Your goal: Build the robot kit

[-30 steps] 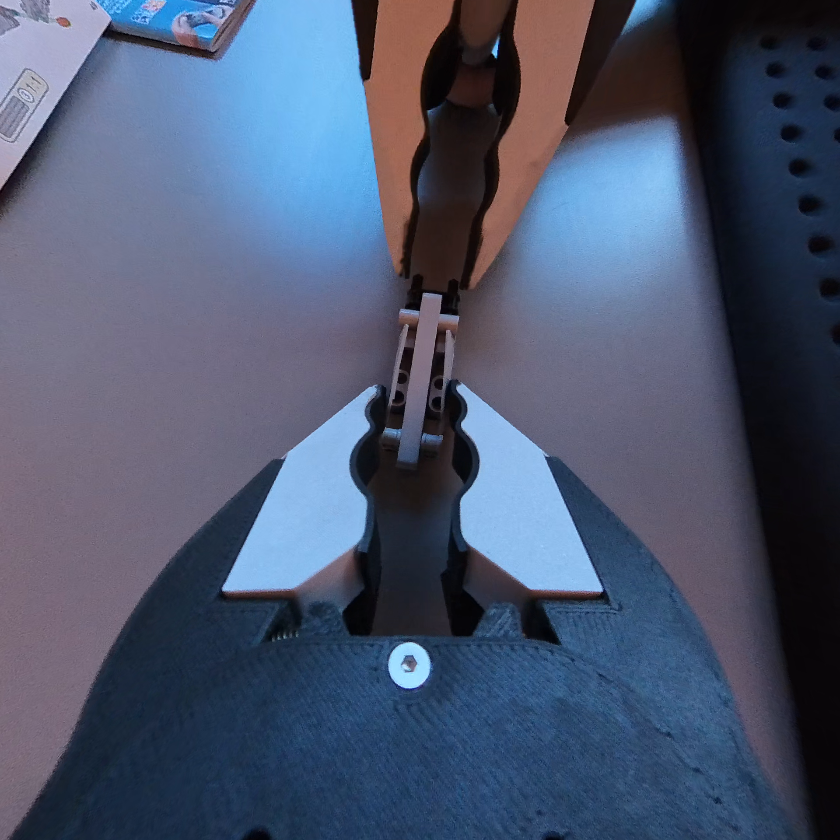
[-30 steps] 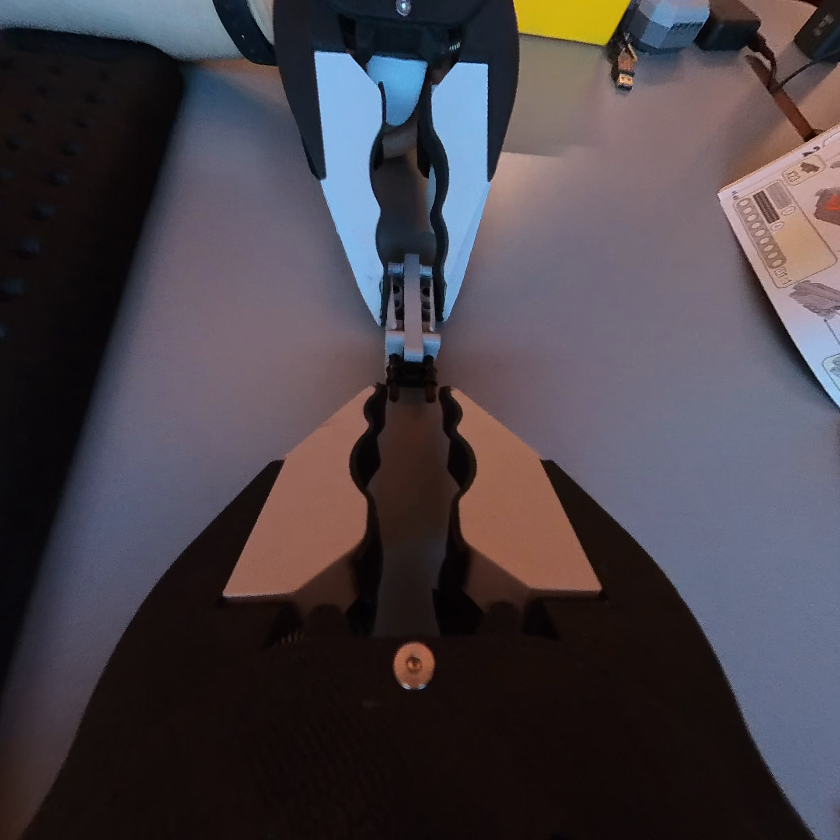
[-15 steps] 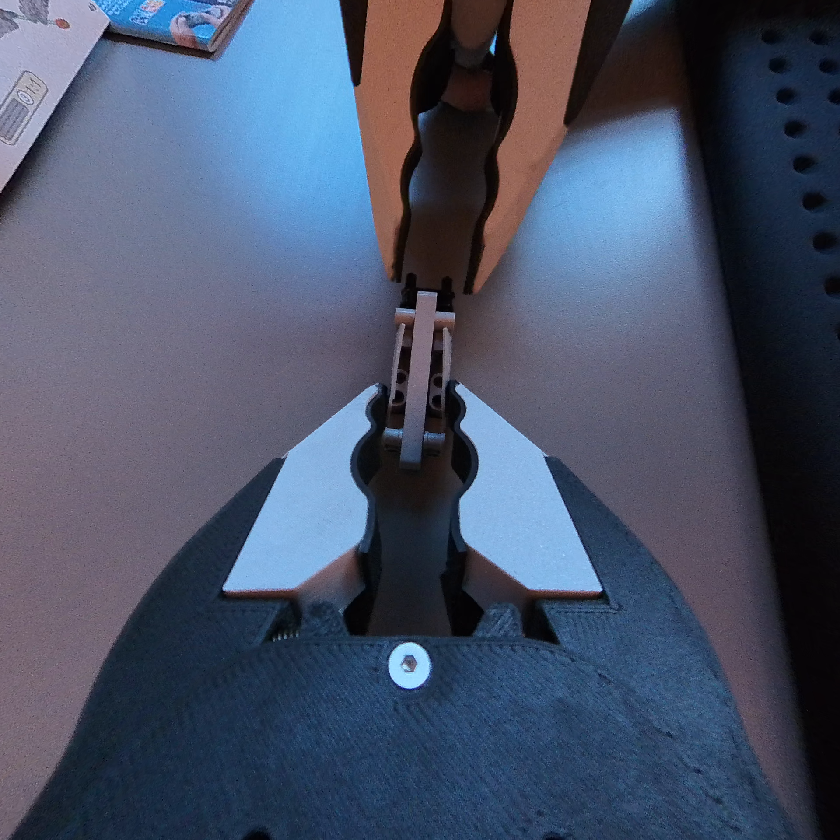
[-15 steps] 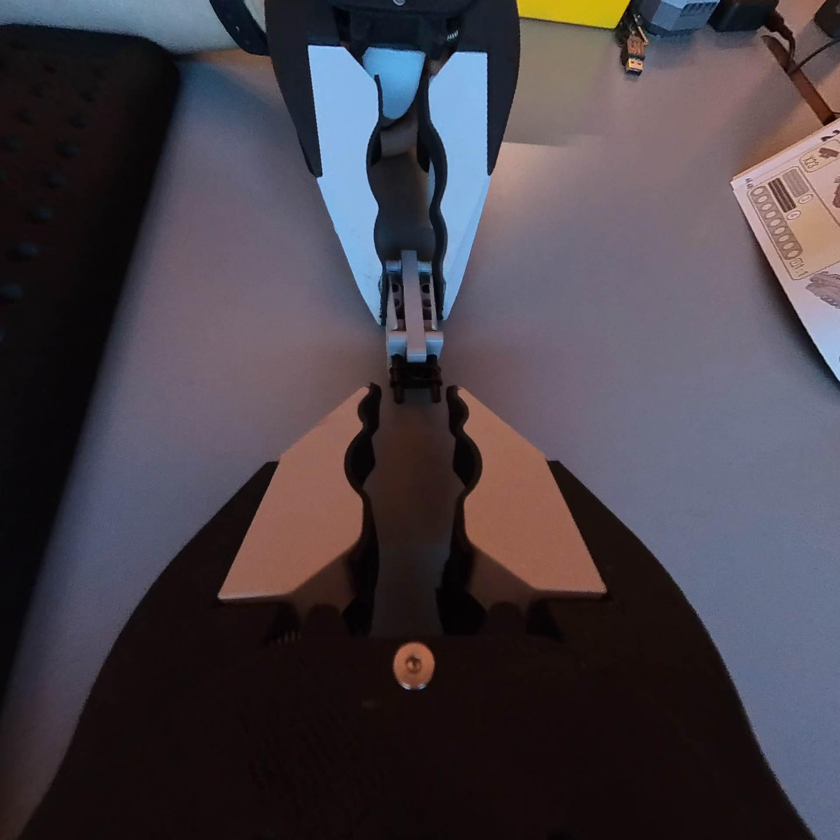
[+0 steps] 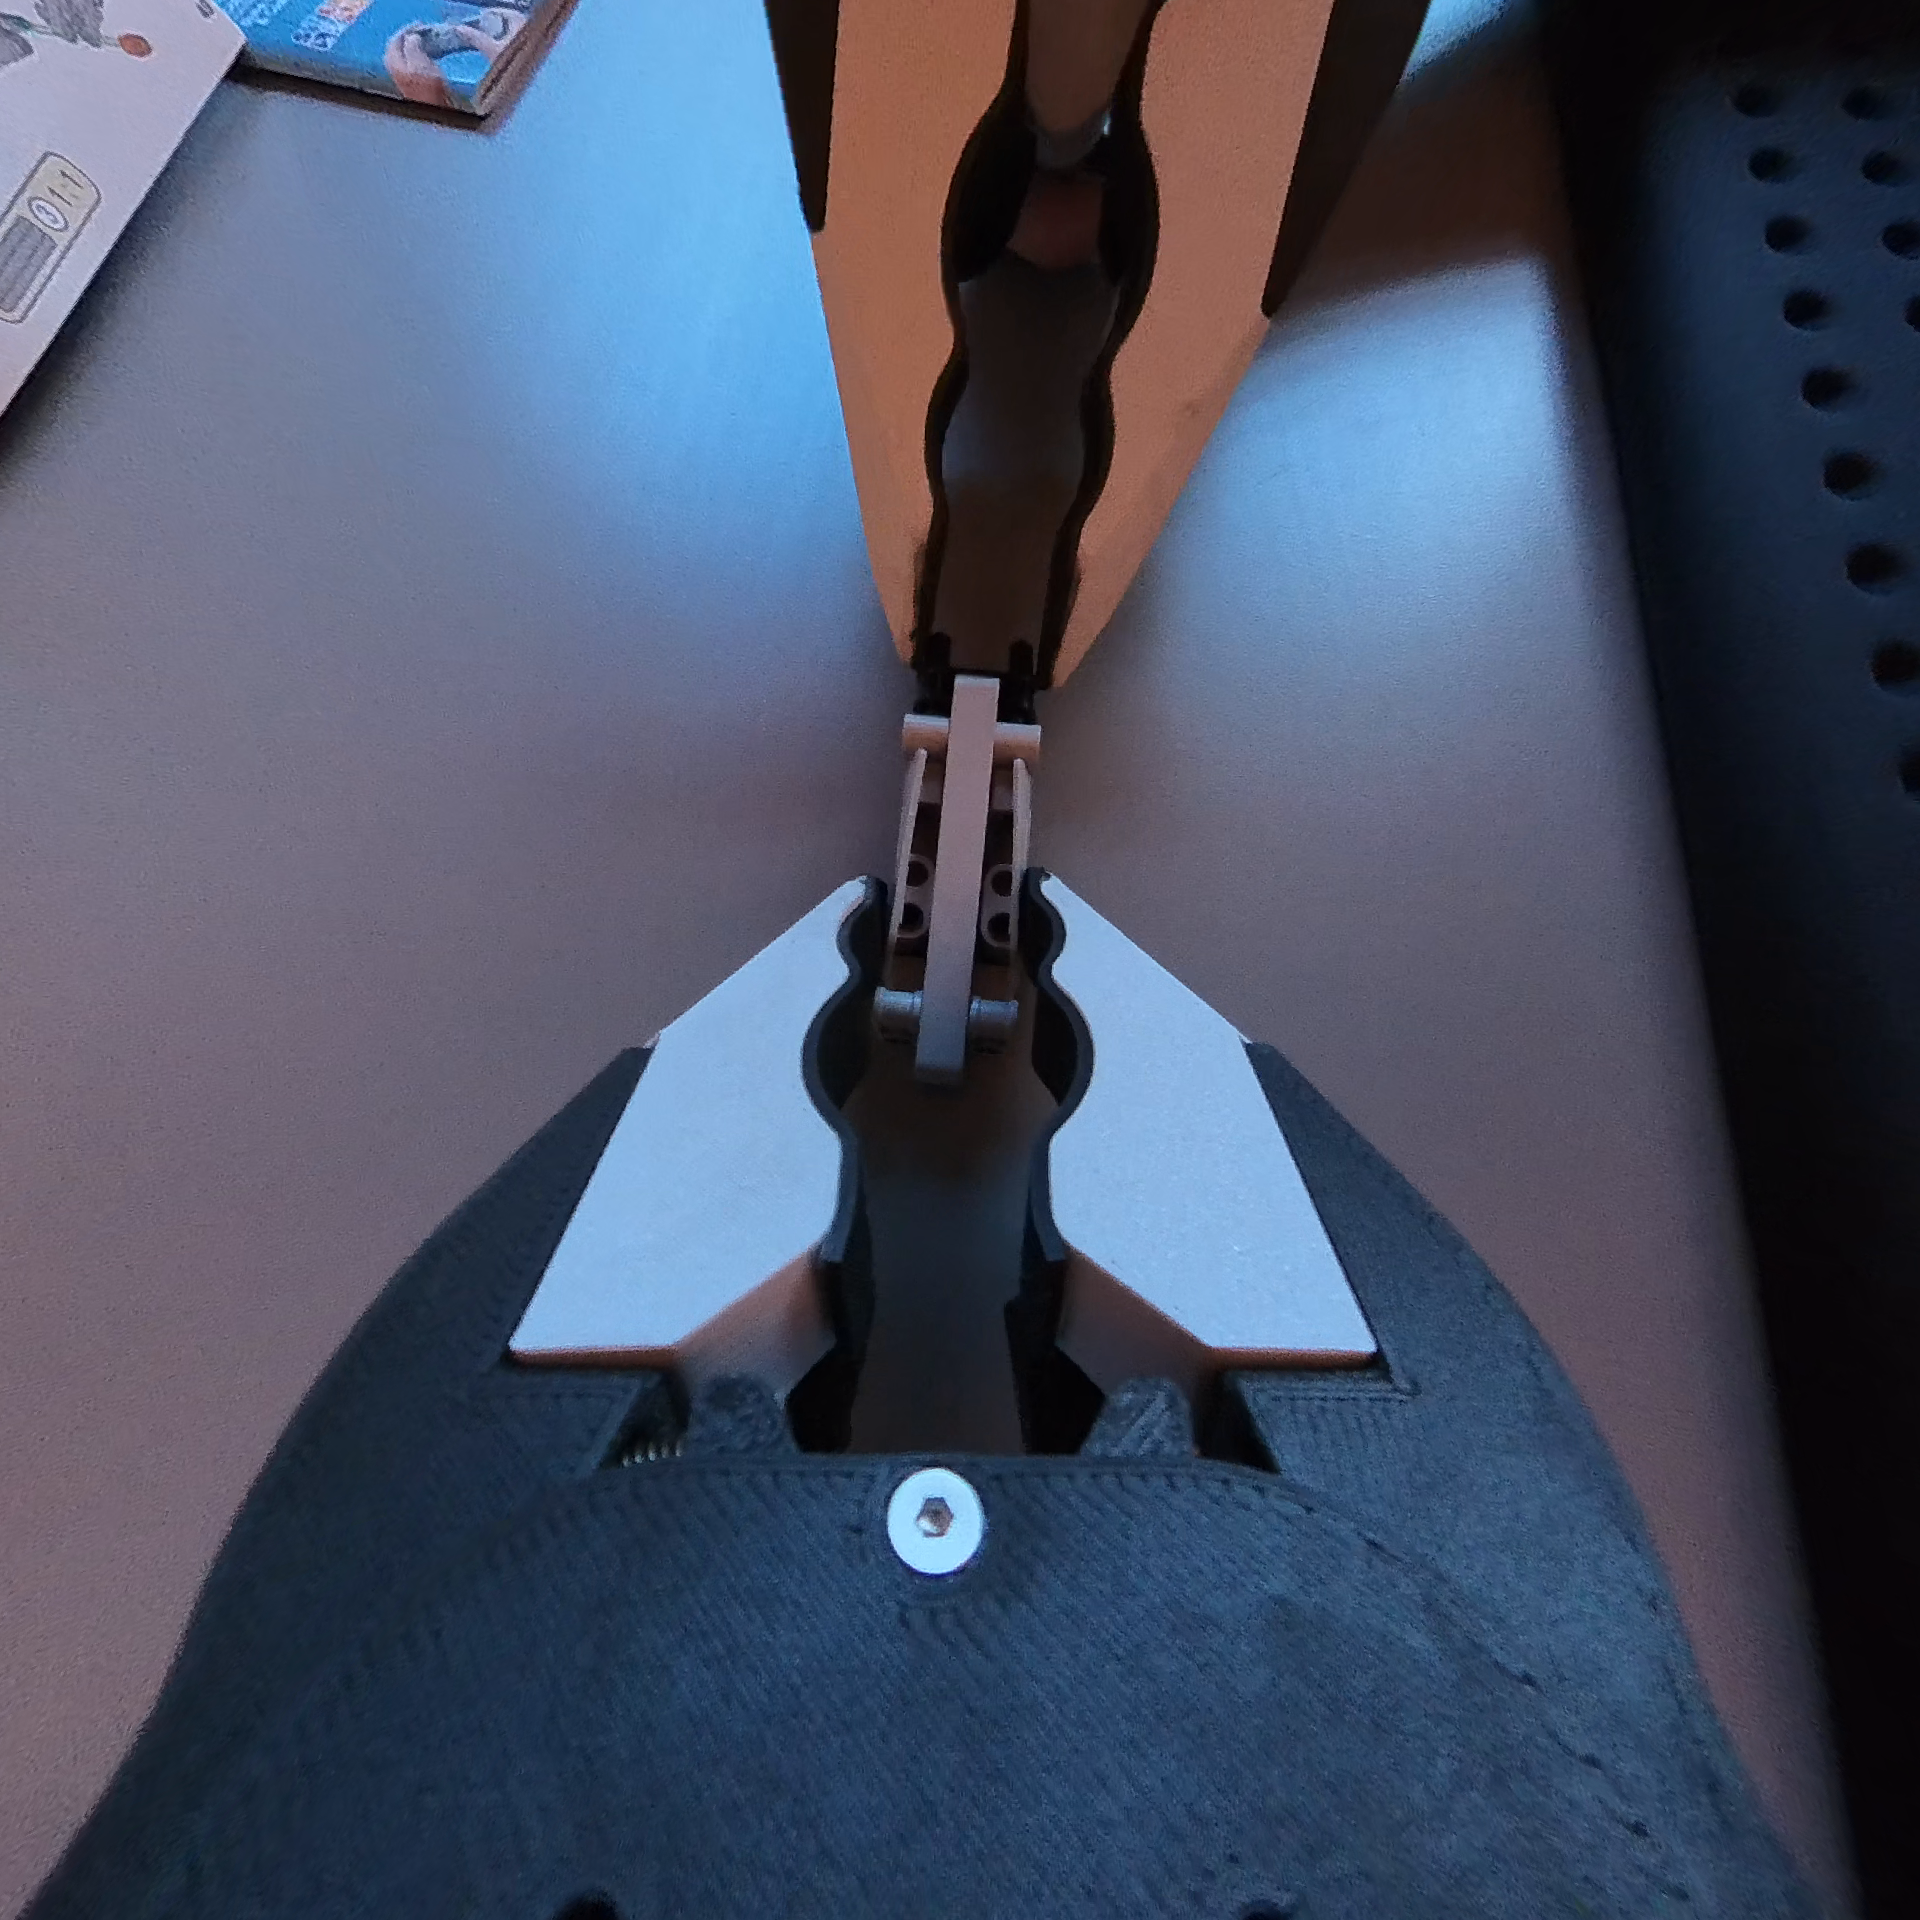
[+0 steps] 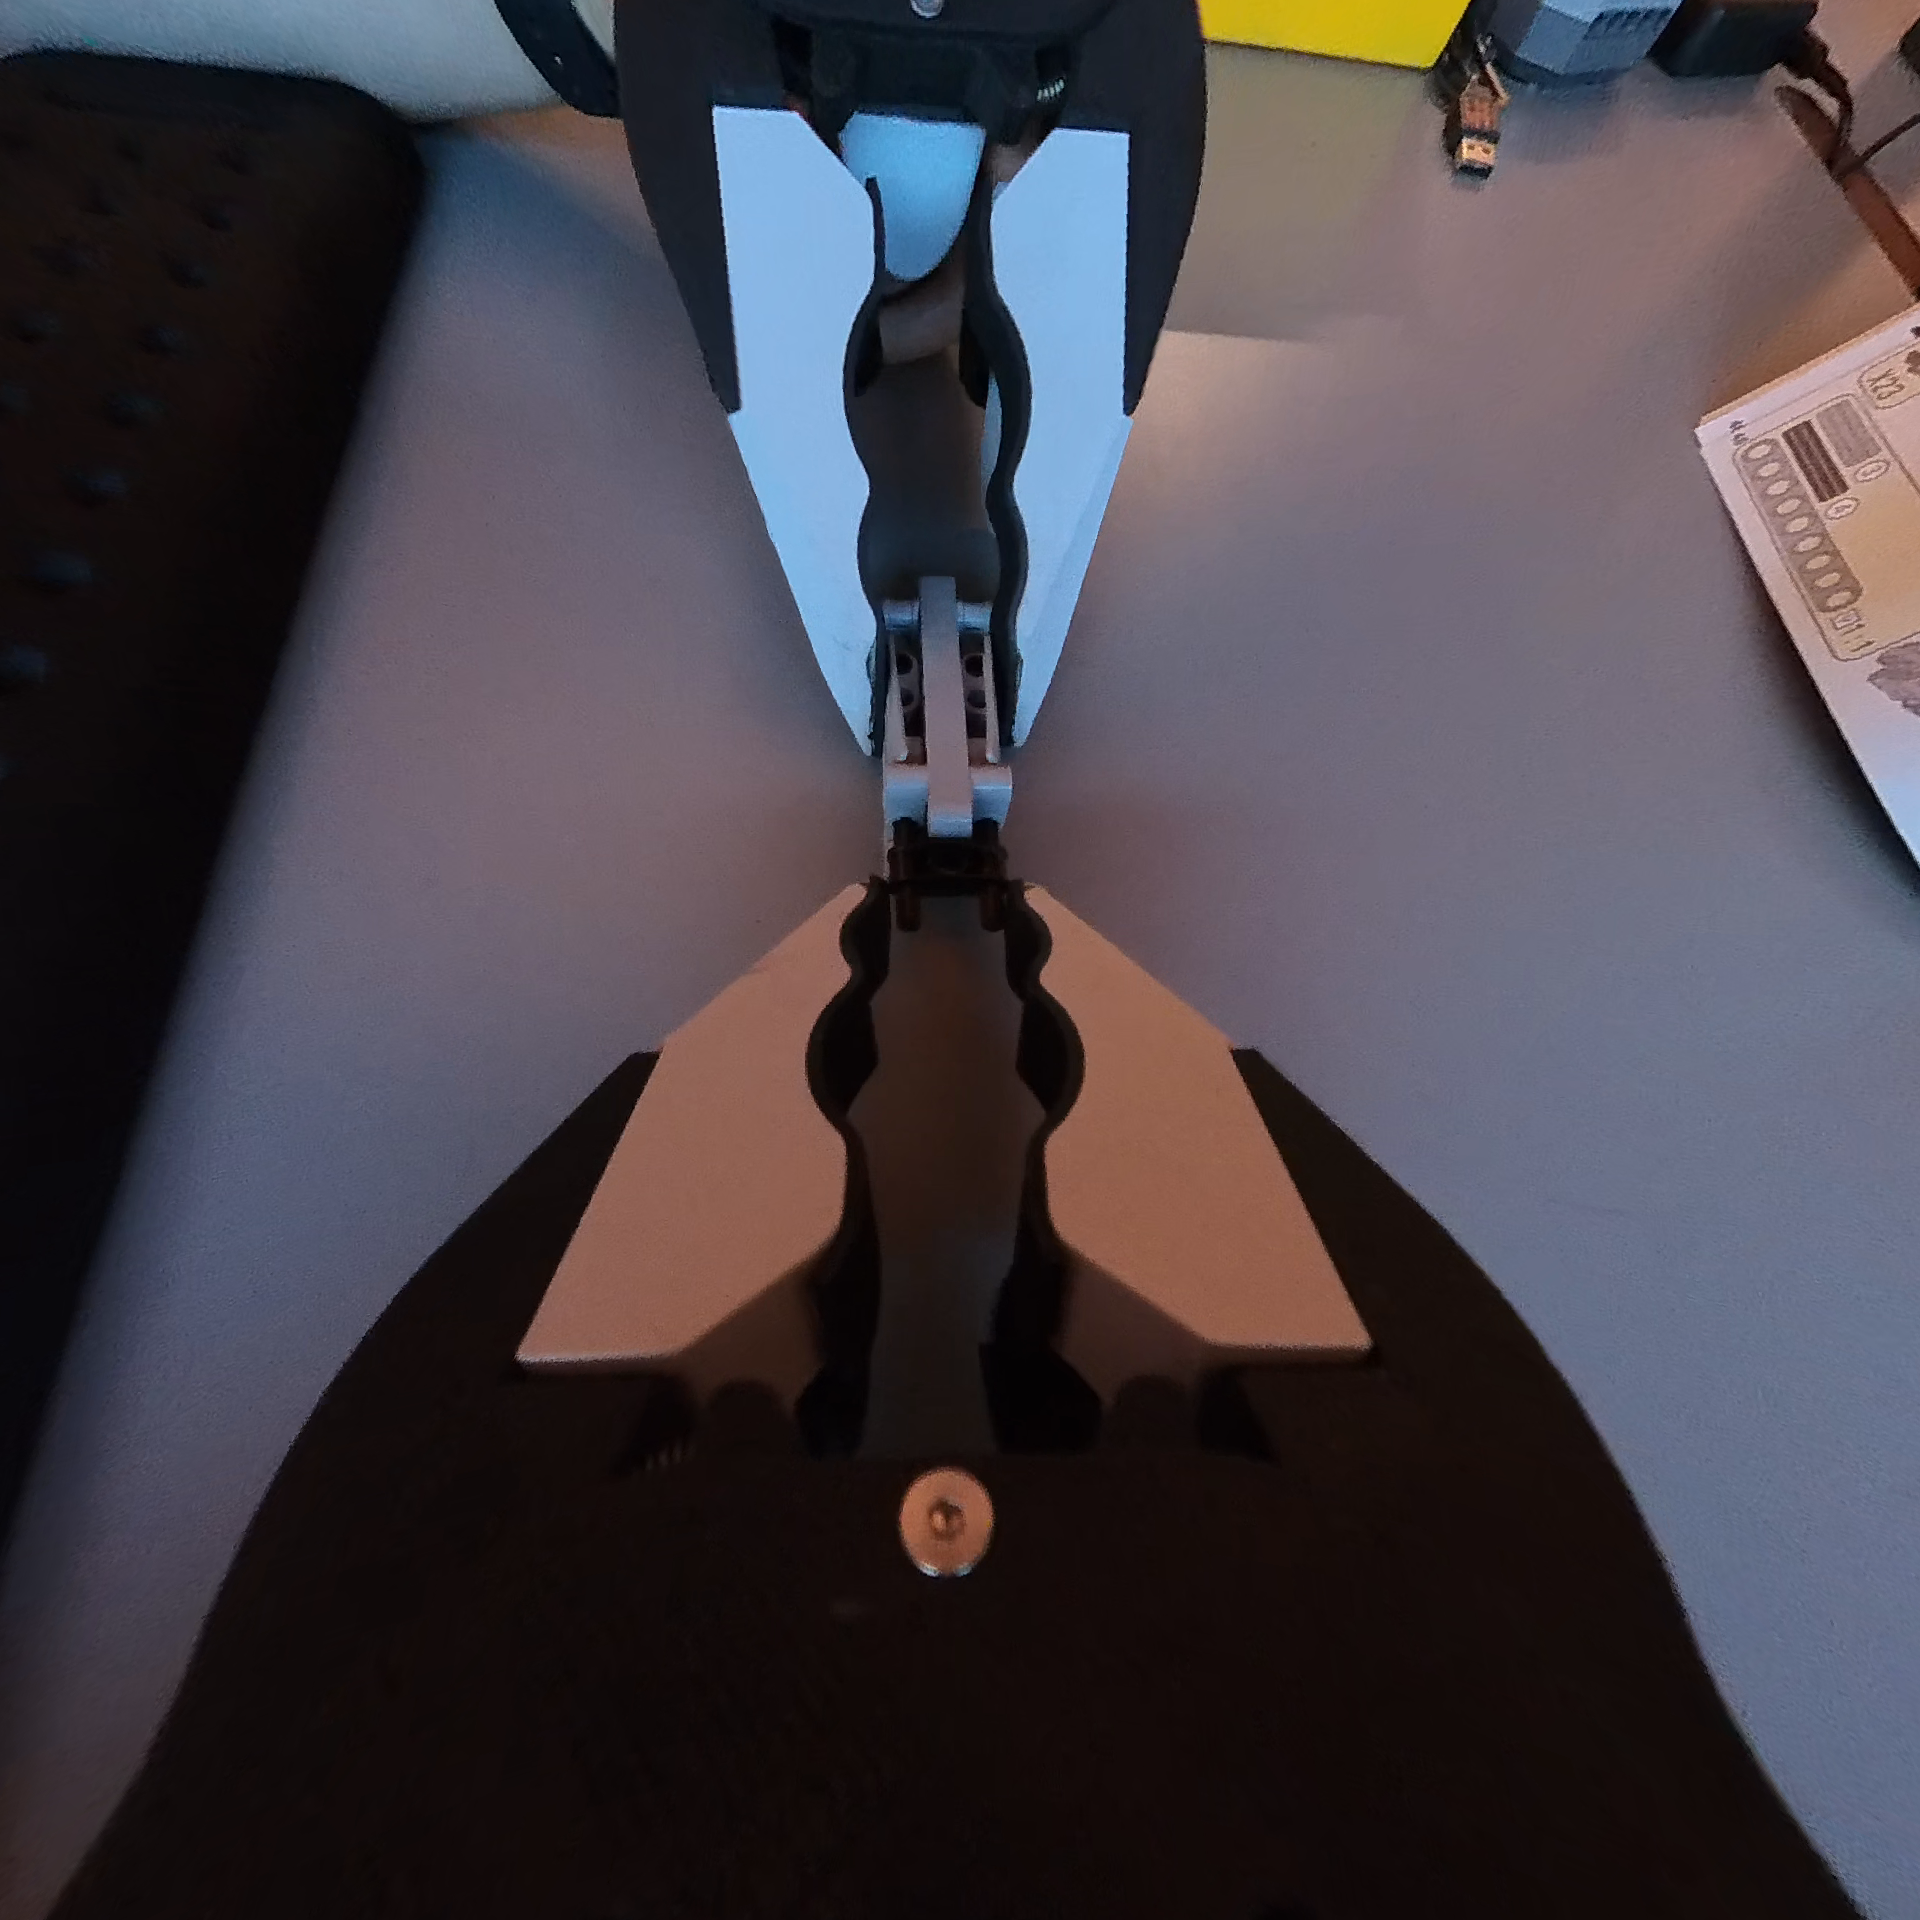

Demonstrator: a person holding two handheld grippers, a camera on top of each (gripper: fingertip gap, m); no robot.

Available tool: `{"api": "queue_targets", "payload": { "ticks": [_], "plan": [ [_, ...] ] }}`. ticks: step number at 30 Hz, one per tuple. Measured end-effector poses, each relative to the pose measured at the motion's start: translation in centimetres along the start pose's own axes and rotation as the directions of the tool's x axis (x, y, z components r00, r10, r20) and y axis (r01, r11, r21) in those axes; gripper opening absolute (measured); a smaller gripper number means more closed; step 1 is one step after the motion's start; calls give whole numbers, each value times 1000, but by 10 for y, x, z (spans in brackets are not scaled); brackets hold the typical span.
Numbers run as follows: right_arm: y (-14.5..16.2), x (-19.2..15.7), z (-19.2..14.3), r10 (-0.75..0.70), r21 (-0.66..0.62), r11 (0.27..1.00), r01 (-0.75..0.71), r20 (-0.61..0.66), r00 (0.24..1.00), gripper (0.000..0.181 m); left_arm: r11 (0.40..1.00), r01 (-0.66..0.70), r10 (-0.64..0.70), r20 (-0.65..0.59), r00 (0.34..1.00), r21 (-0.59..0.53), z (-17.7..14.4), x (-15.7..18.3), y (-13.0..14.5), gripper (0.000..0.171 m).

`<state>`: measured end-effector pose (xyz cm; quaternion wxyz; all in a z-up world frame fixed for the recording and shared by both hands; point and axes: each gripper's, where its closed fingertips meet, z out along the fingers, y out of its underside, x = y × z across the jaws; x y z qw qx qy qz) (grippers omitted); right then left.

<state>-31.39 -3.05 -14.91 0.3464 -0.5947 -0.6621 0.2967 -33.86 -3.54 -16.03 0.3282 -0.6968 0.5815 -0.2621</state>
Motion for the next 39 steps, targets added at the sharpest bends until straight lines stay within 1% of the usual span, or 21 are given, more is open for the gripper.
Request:
{"api": "queue_targets", "payload": {
  "ticks": [4, 9, 39],
  "plan": [
    [0, 0, 0, 33, 2, 999, -33, 25, 999, 22, 1000, 12, -12, -13, 1000, 2, 0, 0, 0, 24],
    [0, 0, 0, 5, -1, 1000, -5, 11, 1000, 22, 1000, 1, -1, -5, 1000, 0, 0, 1, 0, 24],
    [-1, -2, 1, -24, 1, 1000, 24, -3, 1000, 20, 1000, 22, -22, 1, 1000, -3, 2, 3, -2, 24]
  ]
}}
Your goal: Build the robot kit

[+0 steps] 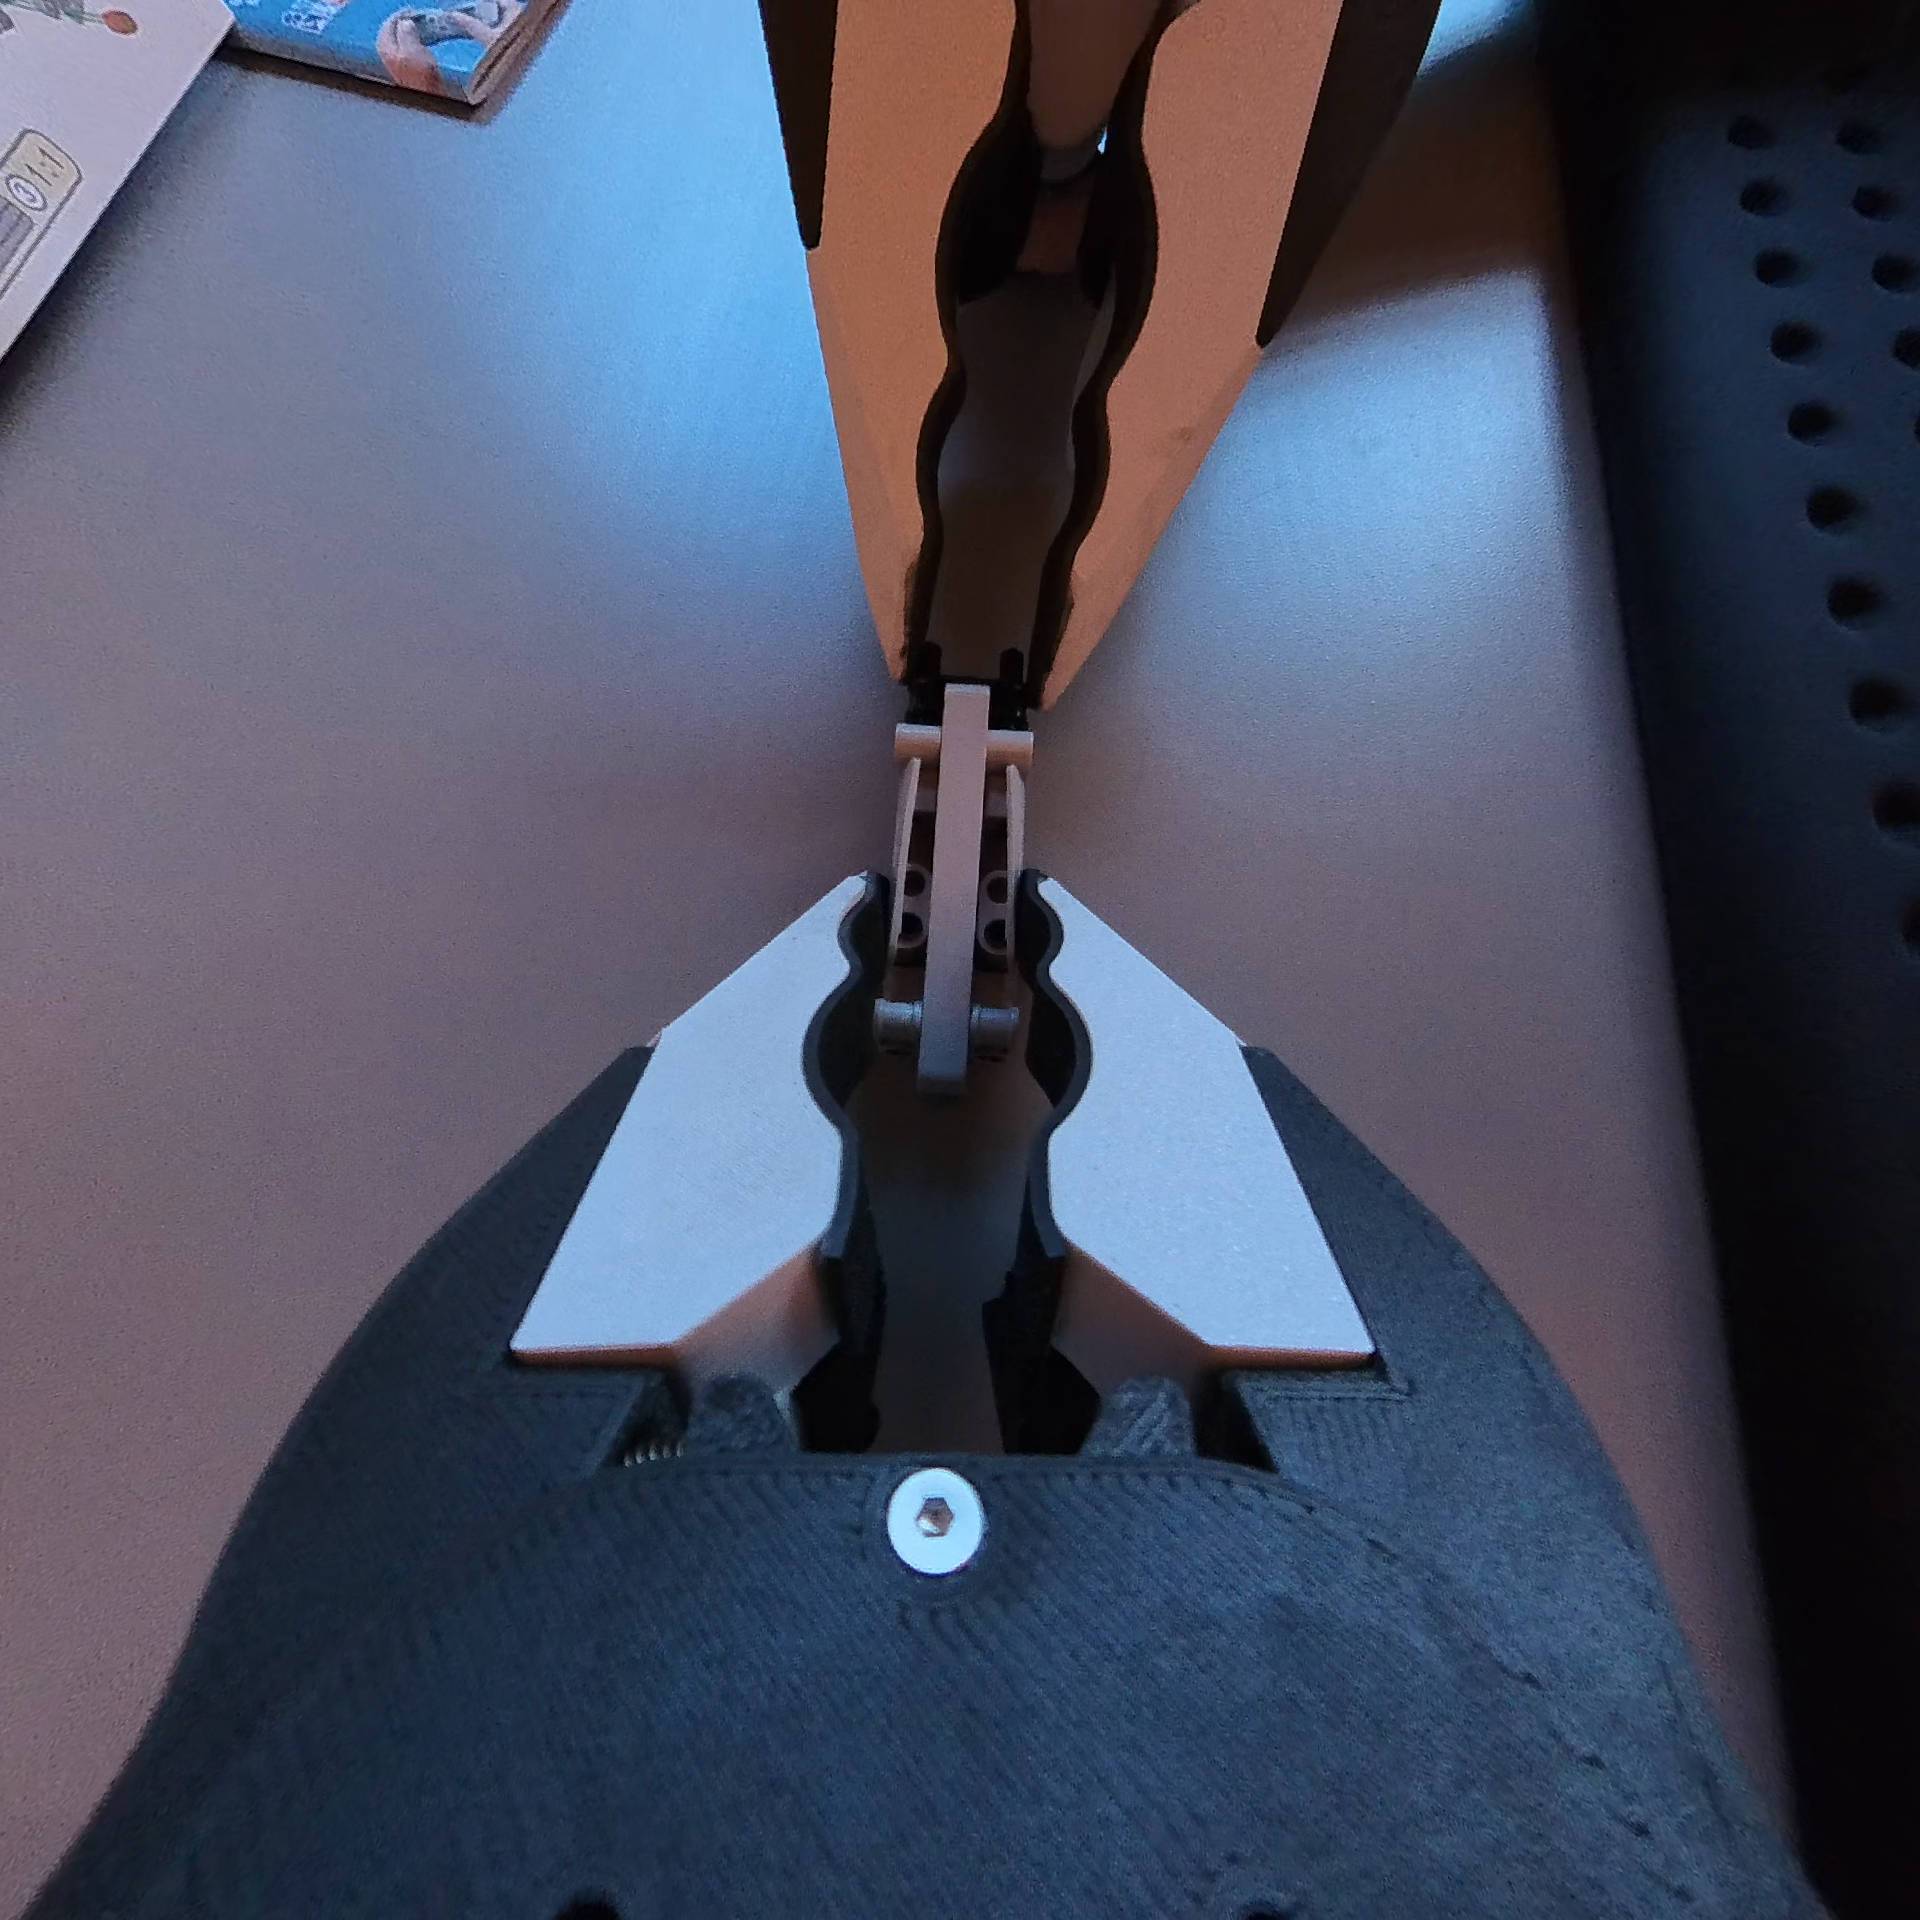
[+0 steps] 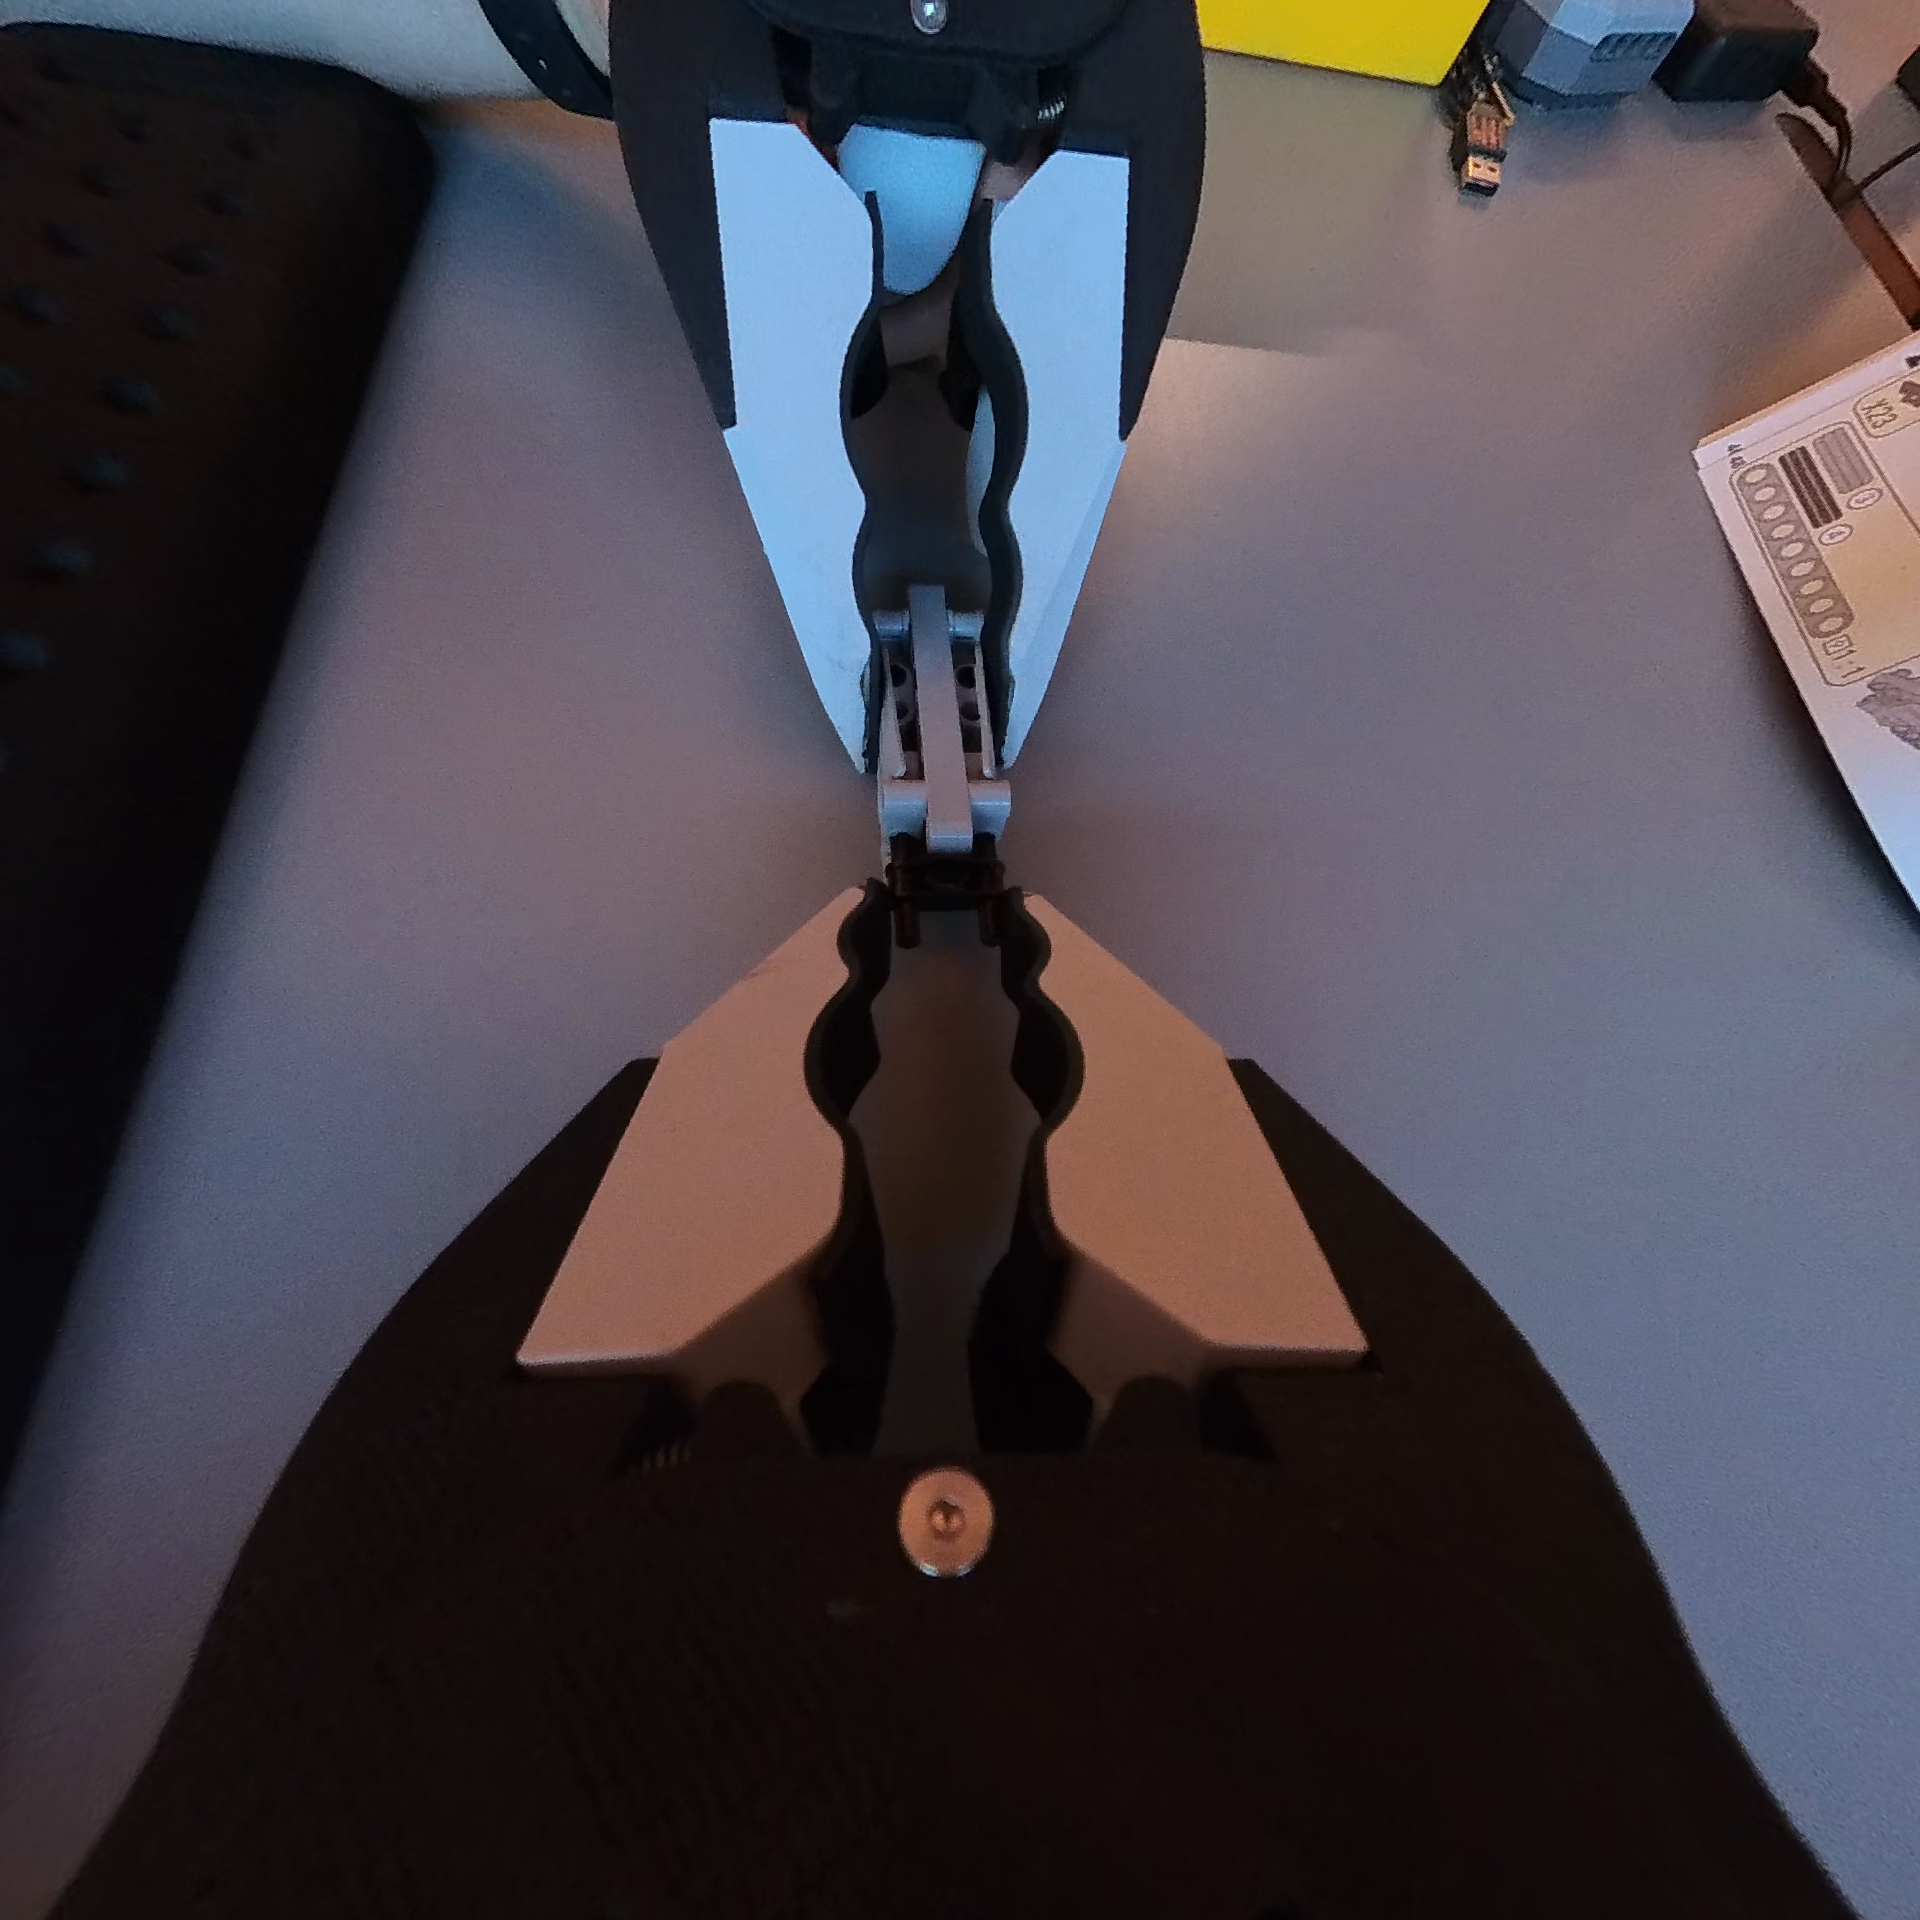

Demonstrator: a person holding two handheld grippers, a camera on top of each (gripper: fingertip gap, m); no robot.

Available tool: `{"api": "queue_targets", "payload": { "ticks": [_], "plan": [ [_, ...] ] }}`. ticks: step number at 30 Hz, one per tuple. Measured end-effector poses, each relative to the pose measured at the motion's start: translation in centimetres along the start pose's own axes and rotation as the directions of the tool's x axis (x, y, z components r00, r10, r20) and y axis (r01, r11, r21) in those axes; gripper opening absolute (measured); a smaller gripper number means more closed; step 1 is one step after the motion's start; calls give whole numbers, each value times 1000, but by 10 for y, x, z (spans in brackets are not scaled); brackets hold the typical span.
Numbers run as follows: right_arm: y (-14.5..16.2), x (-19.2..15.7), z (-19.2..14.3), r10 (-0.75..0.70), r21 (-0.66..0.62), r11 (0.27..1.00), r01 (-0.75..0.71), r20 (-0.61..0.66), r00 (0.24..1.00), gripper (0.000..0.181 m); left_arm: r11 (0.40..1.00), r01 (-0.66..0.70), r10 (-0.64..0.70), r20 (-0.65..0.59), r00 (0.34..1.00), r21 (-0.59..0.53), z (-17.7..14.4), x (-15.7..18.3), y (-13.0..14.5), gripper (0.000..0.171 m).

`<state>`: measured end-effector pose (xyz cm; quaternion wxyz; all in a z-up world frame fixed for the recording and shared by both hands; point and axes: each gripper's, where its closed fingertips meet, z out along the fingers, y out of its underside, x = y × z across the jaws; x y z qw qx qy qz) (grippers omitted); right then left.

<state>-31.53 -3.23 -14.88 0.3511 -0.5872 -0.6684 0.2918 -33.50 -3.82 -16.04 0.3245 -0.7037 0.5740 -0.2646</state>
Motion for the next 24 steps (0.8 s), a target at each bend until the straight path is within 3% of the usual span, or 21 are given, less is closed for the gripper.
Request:
{"api": "queue_targets", "payload": {
  "ticks": [13, 17, 21, 24],
  "plan": [
    [0, 0, 1, 26, -5, 1000, -26, 37, 999, 21, 1000, -10, 10, 7, 1000, 1, 0, 0, 0, 23],
    [0, 2, -5, 49, 5, 999, -50, 43, 998, 36, 1000, -28, 28, 16, 999, 1, 0, 1, 0, 24],
    [16, 1, -6, 27, -63, 998, -24, 45, 999, 29, 1000, -26, 26, 11, 1000, 2, 0, 1, 0, 24],
    [11, -3, -6, -8, -40, 999, 10, 54, 999, 4, 1000, -22, 22, 8, 1000, 2, 0, 2, 0, 24]
  ]
}}
